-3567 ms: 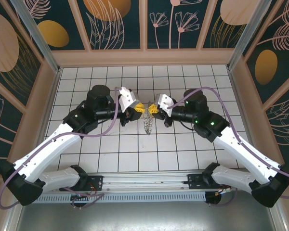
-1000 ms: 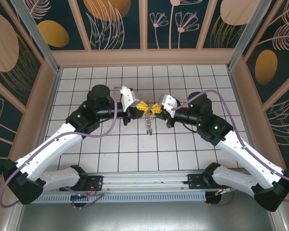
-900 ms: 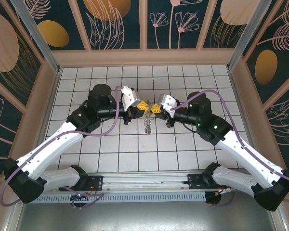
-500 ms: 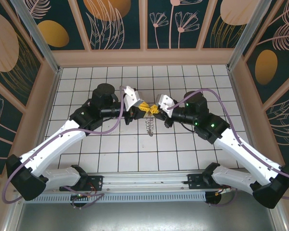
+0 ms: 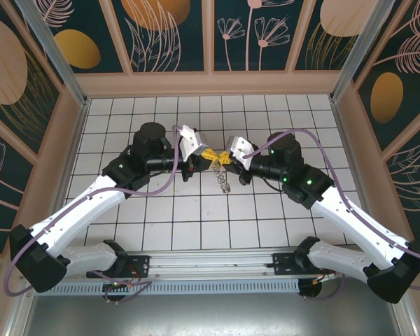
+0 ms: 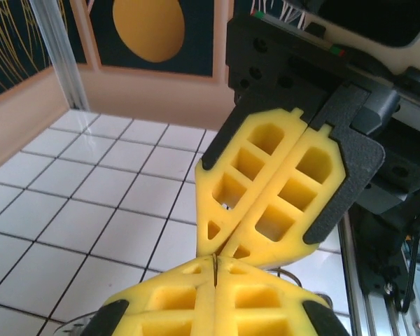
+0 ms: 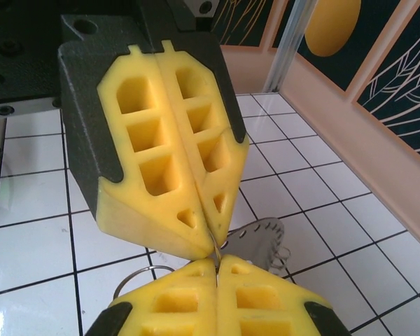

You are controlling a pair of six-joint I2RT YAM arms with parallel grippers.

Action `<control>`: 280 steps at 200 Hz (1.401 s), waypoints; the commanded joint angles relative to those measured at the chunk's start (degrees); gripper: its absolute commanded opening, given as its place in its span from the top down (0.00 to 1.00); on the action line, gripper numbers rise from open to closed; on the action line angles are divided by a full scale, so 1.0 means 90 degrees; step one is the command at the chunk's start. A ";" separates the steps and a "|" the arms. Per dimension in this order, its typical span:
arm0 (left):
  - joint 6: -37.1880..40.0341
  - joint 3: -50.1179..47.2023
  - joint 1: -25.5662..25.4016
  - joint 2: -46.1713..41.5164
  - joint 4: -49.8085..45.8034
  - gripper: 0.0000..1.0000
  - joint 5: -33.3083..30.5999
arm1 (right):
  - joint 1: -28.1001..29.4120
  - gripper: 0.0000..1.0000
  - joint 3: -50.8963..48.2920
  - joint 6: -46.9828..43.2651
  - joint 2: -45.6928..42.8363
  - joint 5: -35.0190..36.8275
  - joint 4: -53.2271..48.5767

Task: Put the keys on the keyring

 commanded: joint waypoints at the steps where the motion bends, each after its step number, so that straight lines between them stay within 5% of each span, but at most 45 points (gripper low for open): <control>1: -0.0908 -0.0345 -0.0015 -0.0206 0.2113 1.00 0.0518 | 0.0088 0.97 -0.0087 0.0153 -0.0223 -0.0276 0.0341; 40: -0.1375 -0.0806 -0.0017 -0.0303 0.3256 1.00 0.0688 | 0.0066 0.85 -0.0251 0.0327 -0.0537 -0.0265 0.0558; 142: -0.2631 -0.1615 -0.0014 -0.0494 0.5555 1.00 0.1138 | -0.0052 0.88 -0.0159 0.0575 -0.0358 -0.0655 0.0918; 190: -0.2464 -0.1514 -0.0013 -0.0474 0.5333 1.00 0.1205 | -0.0062 0.82 -0.0092 0.0693 -0.0219 -0.0793 0.0916; 266: -0.1893 -0.1457 -0.0033 -0.0625 0.4288 1.00 0.0975 | -0.0062 0.91 -0.0164 0.0708 -0.0264 -0.1030 0.1137; 280: -0.1905 -0.1440 -0.0033 -0.0628 0.4277 1.00 0.0925 | -0.0062 0.99 -0.0199 0.0675 -0.0280 -0.1052 0.1147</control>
